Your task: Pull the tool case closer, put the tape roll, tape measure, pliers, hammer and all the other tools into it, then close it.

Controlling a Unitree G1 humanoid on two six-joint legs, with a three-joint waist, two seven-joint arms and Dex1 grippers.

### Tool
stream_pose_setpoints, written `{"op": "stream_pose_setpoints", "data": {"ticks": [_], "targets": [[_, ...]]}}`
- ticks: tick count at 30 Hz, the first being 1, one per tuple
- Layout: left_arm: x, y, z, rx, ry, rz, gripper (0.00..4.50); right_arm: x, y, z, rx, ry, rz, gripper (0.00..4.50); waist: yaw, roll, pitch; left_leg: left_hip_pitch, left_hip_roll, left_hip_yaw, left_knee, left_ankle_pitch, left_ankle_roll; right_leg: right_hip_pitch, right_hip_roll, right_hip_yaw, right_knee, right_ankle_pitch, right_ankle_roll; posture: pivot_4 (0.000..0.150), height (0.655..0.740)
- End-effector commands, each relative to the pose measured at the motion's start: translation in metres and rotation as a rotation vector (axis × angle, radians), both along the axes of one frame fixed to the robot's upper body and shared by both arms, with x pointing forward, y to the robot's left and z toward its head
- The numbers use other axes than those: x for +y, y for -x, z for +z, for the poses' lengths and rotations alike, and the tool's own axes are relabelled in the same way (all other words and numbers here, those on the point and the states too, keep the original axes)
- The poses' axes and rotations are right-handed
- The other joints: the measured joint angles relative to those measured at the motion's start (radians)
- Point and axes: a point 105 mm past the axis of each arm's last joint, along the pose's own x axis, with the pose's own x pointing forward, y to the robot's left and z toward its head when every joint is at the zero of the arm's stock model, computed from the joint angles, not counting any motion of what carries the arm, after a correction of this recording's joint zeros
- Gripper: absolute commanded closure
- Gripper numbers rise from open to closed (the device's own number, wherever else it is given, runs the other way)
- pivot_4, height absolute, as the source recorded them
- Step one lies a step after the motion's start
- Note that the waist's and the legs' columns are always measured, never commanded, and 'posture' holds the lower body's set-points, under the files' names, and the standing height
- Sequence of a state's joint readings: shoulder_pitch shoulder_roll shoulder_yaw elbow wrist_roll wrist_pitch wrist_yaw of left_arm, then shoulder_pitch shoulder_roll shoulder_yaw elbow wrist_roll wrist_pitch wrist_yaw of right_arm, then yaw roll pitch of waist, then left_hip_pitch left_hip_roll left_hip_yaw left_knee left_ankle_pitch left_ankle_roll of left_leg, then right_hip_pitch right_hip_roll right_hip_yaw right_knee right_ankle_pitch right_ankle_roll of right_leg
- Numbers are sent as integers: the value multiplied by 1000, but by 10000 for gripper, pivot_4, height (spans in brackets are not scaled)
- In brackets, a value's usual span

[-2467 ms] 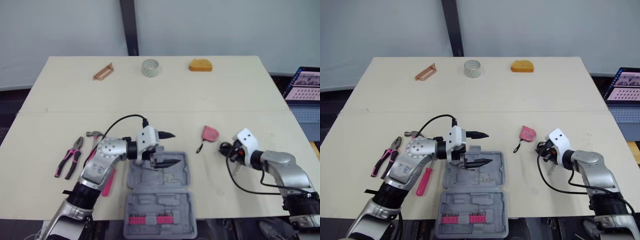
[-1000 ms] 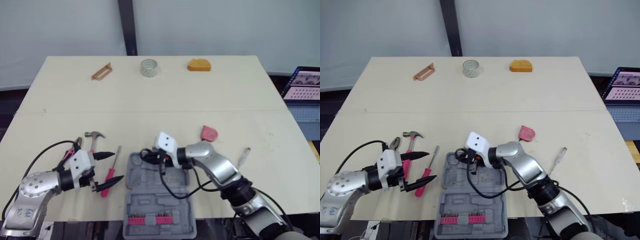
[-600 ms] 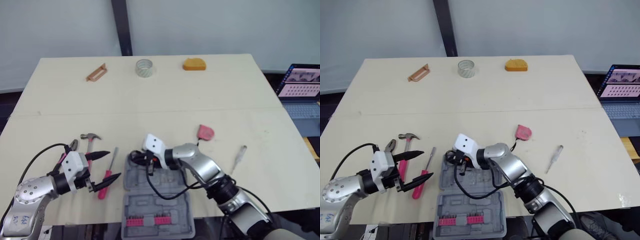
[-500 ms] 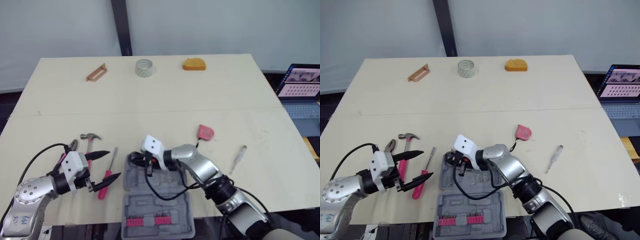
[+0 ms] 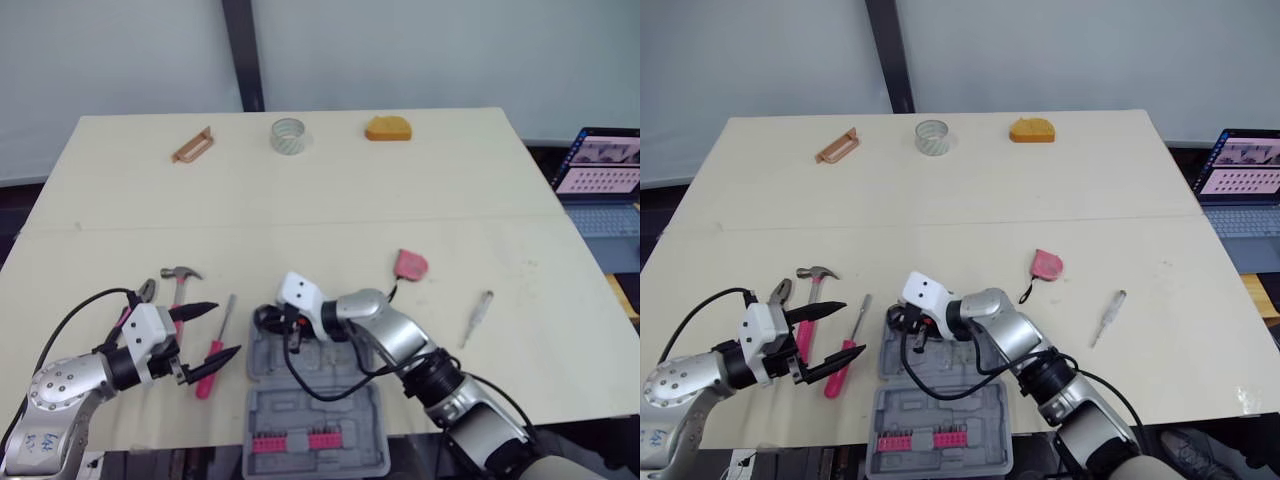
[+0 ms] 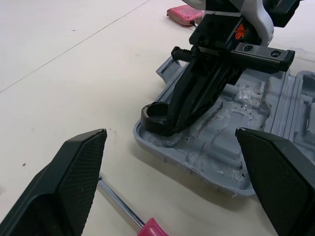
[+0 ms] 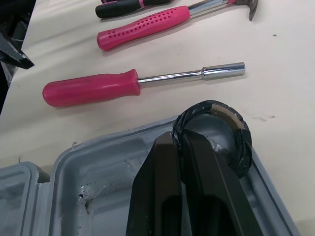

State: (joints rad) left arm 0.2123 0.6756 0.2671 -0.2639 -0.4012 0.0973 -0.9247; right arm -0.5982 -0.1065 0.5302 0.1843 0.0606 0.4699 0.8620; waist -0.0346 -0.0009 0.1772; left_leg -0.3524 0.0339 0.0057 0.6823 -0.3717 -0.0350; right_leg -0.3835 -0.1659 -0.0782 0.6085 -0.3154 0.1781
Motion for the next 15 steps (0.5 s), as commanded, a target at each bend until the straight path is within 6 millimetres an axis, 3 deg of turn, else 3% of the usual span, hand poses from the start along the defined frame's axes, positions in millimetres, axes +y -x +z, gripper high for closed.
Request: {"op": "stream_pose_setpoints", "data": {"ticks": [1,15], "targets": [[1,1,10,-36,-10,2,0,9,4,9,-25,-30,39,44811,0,0,0,0,0,0,0,0,0,0,0,0,0,0,0,1500,7400],[2,-1,11,-27,-18,3,0,9,5,2,-16,2,41,44811,0,0,0,0,0,0,0,0,0,0,0,0,0,0,0,1500,7400]]}}
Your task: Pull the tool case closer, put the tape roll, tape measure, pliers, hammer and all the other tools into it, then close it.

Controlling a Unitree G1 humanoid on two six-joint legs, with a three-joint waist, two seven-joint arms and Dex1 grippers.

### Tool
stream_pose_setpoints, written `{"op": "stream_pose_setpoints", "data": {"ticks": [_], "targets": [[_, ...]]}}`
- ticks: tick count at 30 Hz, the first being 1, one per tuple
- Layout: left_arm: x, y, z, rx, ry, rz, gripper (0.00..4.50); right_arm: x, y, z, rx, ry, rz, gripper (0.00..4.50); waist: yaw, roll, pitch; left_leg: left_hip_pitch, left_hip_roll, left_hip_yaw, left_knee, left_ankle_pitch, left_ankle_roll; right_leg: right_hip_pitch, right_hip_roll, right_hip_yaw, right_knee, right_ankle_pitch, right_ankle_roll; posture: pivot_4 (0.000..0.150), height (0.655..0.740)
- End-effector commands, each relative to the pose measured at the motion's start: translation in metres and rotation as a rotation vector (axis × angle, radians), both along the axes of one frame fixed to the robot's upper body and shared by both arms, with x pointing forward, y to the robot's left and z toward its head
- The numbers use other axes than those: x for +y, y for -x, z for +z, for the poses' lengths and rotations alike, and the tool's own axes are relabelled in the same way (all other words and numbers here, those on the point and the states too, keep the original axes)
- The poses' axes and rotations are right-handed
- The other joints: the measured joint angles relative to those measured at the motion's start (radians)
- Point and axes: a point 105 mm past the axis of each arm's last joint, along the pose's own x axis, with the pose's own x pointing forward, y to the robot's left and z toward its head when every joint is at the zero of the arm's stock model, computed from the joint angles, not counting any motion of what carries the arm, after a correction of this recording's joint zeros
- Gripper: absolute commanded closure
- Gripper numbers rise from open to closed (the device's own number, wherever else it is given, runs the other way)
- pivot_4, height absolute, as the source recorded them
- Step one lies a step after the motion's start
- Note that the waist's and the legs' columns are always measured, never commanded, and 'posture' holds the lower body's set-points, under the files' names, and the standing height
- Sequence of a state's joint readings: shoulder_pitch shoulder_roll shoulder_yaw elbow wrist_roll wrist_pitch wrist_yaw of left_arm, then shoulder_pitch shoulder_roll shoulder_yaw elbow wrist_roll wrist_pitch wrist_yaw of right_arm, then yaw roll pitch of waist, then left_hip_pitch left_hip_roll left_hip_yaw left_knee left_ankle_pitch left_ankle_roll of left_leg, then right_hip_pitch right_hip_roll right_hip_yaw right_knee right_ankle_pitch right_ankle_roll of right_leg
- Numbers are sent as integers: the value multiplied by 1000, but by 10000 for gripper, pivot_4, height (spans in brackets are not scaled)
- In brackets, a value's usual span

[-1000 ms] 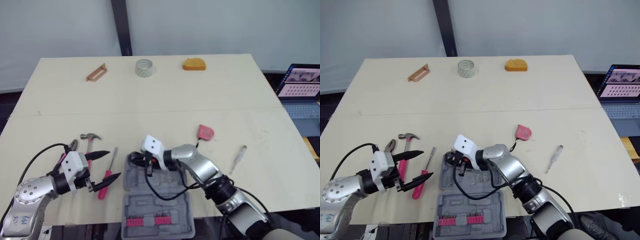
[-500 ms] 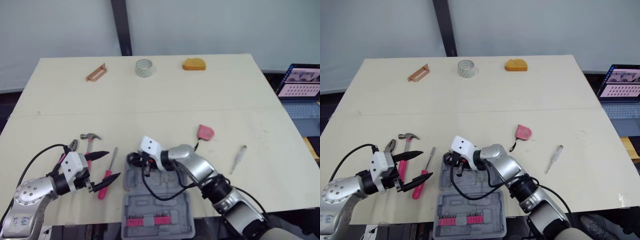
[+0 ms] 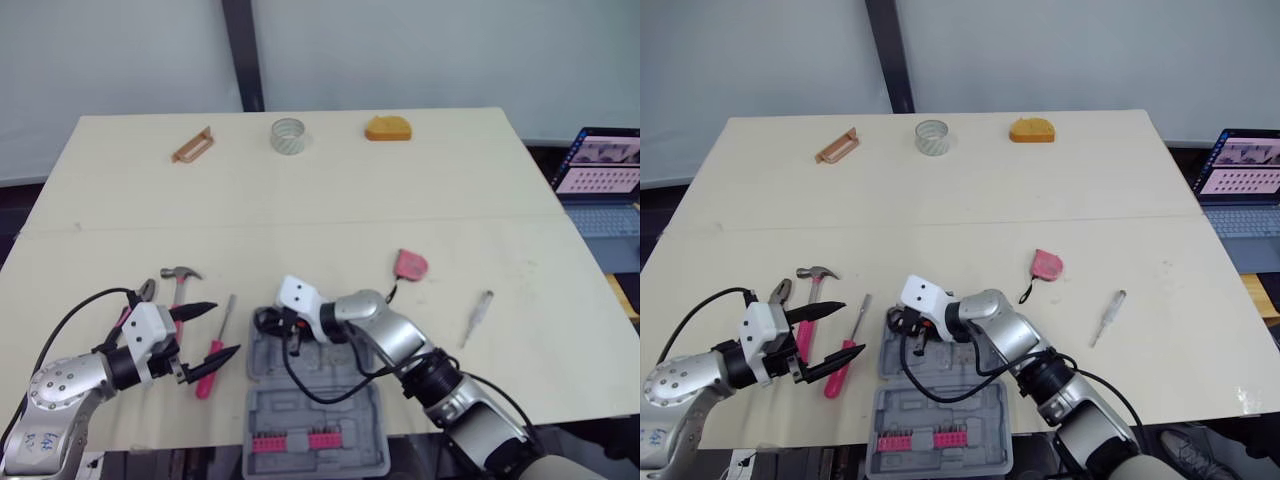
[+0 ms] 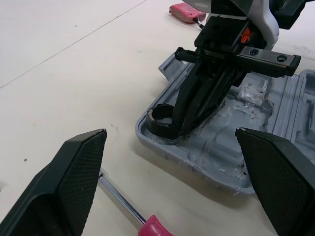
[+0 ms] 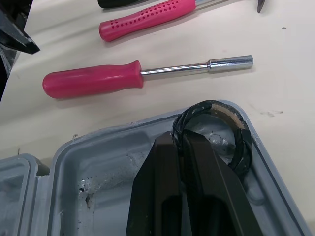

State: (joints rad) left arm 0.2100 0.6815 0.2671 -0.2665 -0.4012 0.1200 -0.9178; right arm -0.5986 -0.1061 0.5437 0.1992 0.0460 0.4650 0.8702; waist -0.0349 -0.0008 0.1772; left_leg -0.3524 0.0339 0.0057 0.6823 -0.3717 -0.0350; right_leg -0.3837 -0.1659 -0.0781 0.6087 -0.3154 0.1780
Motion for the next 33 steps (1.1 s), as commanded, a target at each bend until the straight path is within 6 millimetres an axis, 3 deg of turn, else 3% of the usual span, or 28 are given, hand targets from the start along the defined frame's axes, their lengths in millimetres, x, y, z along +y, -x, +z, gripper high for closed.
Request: {"op": "stream_pose_setpoints", "data": {"ticks": [1,20,33], "targets": [[1,0,11,-42,-15,-7,0,8,4,7,-18,-21,29,44811,0,0,0,0,0,0,0,0,0,0,0,0,0,0,0,1500,7400],[-1,-2,11,-29,-10,6,0,7,6,18,-24,-59,51,44811,-1,0,0,0,0,0,0,0,0,0,0,0,0,0,0,1500,7400],[-2,-3,12,-33,-9,9,0,7,-1,5,-28,-24,16,44811,-1,0,0,0,0,0,0,0,0,-1,0,0,0,0,0,1500,7400]]}}
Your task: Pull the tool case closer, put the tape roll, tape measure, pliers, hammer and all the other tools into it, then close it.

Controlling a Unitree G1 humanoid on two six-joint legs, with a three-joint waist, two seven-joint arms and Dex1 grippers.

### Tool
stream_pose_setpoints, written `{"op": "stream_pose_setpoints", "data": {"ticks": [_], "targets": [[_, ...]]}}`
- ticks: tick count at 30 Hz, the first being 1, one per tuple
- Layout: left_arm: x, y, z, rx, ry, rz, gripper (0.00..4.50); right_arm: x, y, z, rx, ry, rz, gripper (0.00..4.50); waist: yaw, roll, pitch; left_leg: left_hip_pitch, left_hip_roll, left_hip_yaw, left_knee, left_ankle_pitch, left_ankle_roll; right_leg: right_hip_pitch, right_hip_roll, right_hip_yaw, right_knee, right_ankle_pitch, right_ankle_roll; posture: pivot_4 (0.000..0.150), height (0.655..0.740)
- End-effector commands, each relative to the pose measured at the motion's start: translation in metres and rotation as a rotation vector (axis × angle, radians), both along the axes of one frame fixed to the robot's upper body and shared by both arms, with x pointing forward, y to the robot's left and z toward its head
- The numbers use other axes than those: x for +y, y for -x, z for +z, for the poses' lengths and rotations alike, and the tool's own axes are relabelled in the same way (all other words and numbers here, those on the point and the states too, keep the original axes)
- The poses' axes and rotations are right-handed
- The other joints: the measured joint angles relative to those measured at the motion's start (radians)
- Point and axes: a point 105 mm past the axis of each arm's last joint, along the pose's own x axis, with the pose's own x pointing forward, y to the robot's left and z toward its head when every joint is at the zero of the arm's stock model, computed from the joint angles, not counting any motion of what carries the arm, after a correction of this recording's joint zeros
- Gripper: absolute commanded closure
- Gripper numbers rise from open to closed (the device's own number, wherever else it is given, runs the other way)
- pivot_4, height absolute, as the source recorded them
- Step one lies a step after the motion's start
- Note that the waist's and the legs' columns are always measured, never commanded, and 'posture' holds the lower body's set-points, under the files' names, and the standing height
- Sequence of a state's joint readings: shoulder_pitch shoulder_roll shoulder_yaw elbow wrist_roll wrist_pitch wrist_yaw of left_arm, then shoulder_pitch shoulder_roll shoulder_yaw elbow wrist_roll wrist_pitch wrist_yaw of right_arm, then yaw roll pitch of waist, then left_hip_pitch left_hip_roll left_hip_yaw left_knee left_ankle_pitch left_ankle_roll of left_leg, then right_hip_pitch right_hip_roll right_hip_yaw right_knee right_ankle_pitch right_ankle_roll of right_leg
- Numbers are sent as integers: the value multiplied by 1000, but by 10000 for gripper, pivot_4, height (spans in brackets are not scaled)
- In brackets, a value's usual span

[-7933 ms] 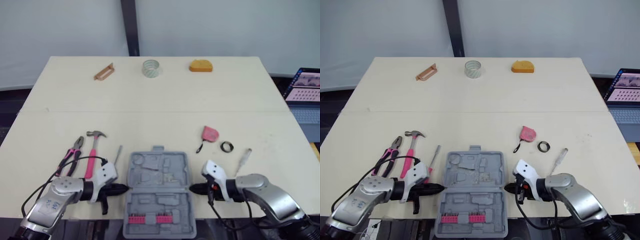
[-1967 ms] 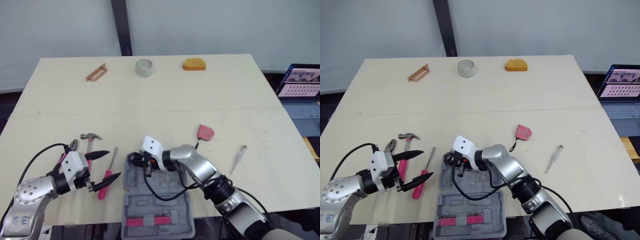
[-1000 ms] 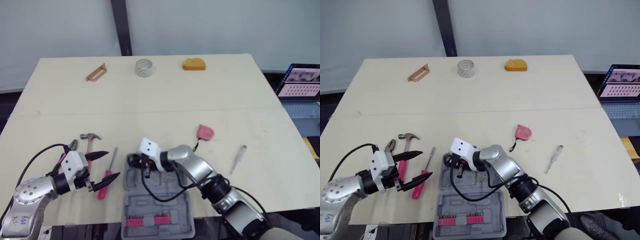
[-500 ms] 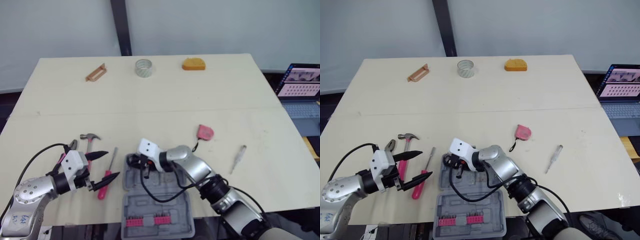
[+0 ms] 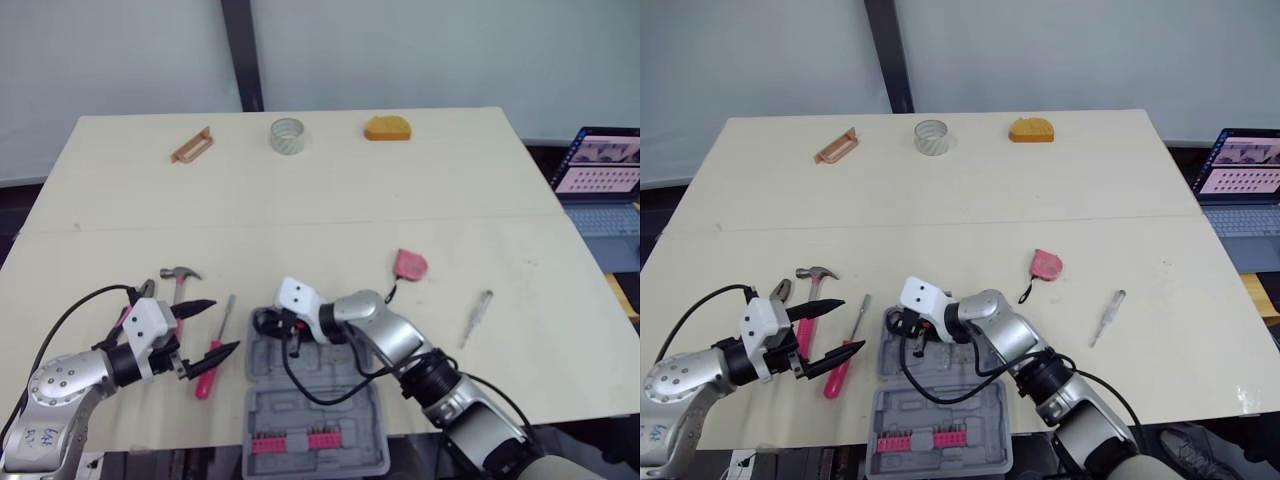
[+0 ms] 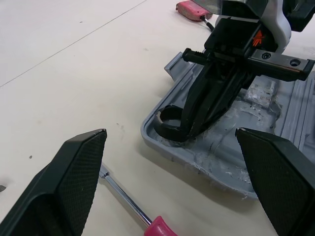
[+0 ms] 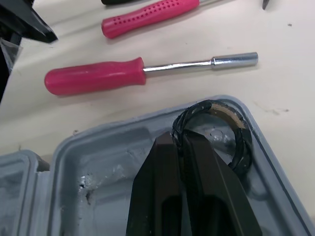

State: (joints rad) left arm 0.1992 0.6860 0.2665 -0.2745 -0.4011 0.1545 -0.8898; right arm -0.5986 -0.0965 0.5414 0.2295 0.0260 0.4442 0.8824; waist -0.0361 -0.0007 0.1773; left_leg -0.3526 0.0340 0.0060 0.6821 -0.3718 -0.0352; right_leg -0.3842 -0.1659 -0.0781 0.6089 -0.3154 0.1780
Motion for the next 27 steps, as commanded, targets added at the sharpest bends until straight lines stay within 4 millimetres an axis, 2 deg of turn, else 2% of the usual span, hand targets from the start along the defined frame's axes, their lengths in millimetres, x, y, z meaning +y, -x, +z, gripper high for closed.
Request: {"op": "stream_pose_setpoints", "data": {"ticks": [1,9,10,12,18,27], "targets": [[-4,0,11,-40,-8,-19,0,7,-1,10,-31,-34,9,44811,0,0,0,0,0,0,0,0,0,0,0,0,0,0,0,1500,7400],[-3,0,11,-37,-9,-20,0,11,-2,12,-34,-47,15,44811,-2,0,0,0,0,0,0,0,0,0,0,0,0,0,0,1500,7400],[-3,0,11,-37,-10,-20,0,12,-2,13,-34,-50,15,37676,-2,0,0,0,0,0,0,0,0,0,0,0,0,0,0,1500,7400],[-3,0,11,-37,-9,-19,0,12,-2,13,-33,-53,15,30044,-2,0,0,0,0,0,0,0,0,0,0,0,0,0,0,1500,7400],[-4,0,10,-34,-6,-18,0,10,0,16,-29,-62,22,369,-2,0,0,0,0,0,0,0,0,0,0,0,0,0,0,1500,7400],[-3,0,9,-32,-5,-15,0,8,6,26,-24,-90,56,369,-2,0,0,0,0,0,0,0,0,-1,0,0,0,0,0,1500,7400]]}}
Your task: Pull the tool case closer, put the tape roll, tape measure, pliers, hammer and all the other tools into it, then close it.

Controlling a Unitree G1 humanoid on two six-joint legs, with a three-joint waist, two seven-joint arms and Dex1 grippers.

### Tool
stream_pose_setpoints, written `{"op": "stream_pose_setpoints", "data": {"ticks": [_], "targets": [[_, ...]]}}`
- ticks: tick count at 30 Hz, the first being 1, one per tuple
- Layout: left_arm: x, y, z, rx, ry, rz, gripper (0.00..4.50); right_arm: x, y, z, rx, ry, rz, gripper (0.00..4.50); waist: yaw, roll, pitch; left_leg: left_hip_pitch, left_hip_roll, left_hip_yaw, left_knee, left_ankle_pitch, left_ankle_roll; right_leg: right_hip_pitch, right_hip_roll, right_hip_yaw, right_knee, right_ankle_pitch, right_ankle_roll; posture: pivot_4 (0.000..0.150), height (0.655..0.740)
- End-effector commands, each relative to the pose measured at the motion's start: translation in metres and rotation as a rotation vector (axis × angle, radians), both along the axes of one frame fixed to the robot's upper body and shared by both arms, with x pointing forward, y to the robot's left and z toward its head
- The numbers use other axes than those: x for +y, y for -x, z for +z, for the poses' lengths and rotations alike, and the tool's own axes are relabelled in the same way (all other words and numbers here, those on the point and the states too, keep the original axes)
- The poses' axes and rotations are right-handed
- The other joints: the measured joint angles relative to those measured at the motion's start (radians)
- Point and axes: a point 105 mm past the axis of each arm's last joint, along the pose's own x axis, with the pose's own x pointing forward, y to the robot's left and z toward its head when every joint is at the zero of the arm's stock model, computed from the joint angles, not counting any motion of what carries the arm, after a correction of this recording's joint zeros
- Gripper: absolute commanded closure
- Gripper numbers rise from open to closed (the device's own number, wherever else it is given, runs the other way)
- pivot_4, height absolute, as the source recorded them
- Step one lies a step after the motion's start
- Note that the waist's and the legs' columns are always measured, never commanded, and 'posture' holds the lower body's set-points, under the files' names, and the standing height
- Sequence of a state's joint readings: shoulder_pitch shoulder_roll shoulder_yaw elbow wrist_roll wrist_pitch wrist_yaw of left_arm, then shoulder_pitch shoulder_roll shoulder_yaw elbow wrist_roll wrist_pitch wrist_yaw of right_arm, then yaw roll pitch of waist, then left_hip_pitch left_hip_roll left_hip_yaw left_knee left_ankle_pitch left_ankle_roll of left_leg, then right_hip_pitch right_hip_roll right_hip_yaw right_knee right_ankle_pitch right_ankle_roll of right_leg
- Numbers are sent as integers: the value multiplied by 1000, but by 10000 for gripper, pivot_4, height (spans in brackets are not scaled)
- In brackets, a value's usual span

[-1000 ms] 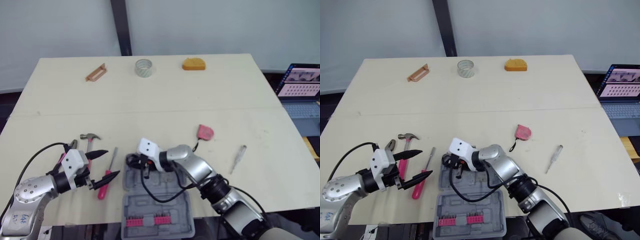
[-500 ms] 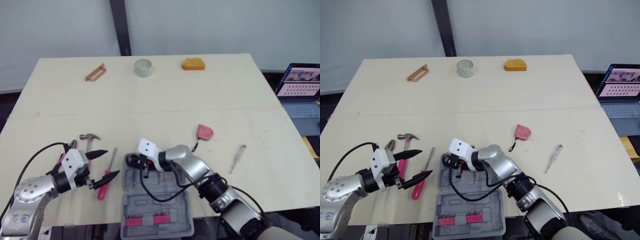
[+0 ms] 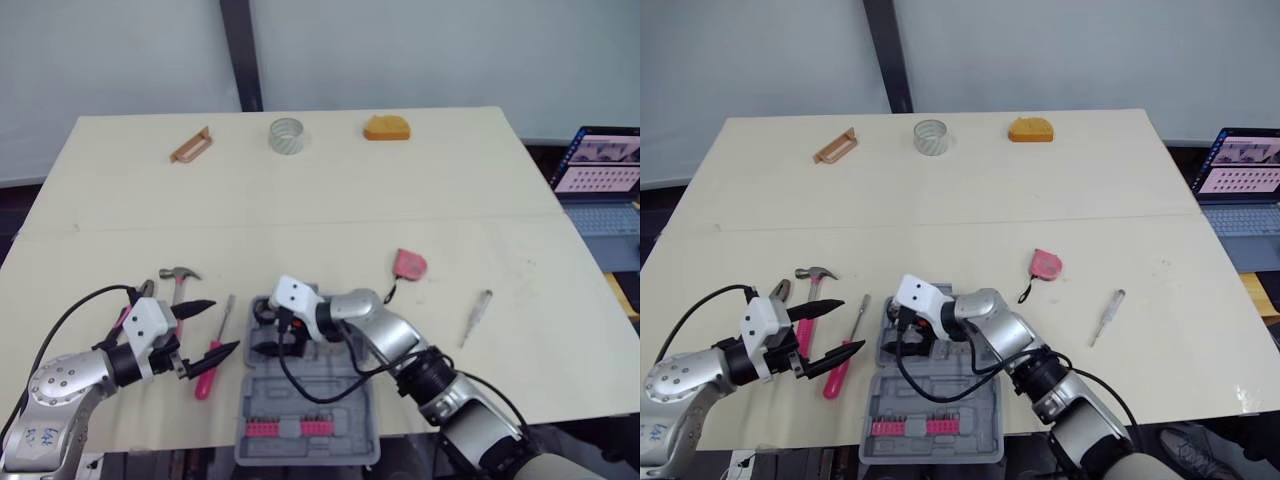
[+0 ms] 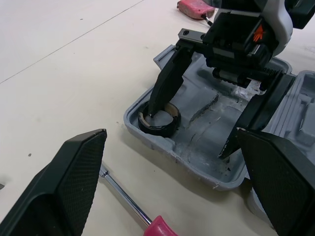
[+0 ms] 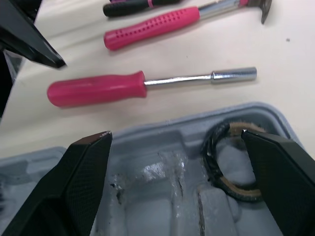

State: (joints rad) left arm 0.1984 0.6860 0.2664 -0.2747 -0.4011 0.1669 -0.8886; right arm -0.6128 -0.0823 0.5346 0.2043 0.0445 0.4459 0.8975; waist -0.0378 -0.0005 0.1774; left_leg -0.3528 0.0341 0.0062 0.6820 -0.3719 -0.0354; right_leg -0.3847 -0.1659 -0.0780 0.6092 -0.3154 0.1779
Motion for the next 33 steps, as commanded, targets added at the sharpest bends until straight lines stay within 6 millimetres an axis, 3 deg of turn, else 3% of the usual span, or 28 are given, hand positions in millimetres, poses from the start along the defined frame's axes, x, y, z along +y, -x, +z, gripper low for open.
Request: {"op": "stream_pose_setpoints", "data": {"ticks": [1,6,8,10,15,33], "targets": [[-3,0,10,-43,-6,-20,0,0,3,14,-12,-49,24,369,0,0,0,0,0,0,0,0,0,0,0,0,0,0,0,1500,7400],[-3,0,10,-46,-4,-16,0,-1,-4,22,-35,-91,-7,369,0,0,0,0,0,0,0,0,0,0,0,0,0,0,0,1500,7400],[-2,-1,11,-48,-4,-13,0,-1,-13,24,-51,-122,-51,5524,0,0,0,0,0,0,0,0,0,0,0,0,0,0,0,1500,7400],[-2,-1,11,-49,-4,-13,0,-2,-18,22,-65,-127,-75,13484,0,0,0,0,0,0,0,0,0,0,0,0,0,0,0,1500,7400],[-2,-1,10,-48,-3,-12,0,0,-23,19,-61,-143,-93,40181,-4,0,0,0,0,0,0,0,0,0,0,0,0,0,0,1500,7400],[-2,0,9,-44,-3,-10,0,12,-28,8,-54,-141,-98,40181,-21,0,0,0,0,0,-1,0,0,-1,0,0,1,0,0,1500,7400]]}}
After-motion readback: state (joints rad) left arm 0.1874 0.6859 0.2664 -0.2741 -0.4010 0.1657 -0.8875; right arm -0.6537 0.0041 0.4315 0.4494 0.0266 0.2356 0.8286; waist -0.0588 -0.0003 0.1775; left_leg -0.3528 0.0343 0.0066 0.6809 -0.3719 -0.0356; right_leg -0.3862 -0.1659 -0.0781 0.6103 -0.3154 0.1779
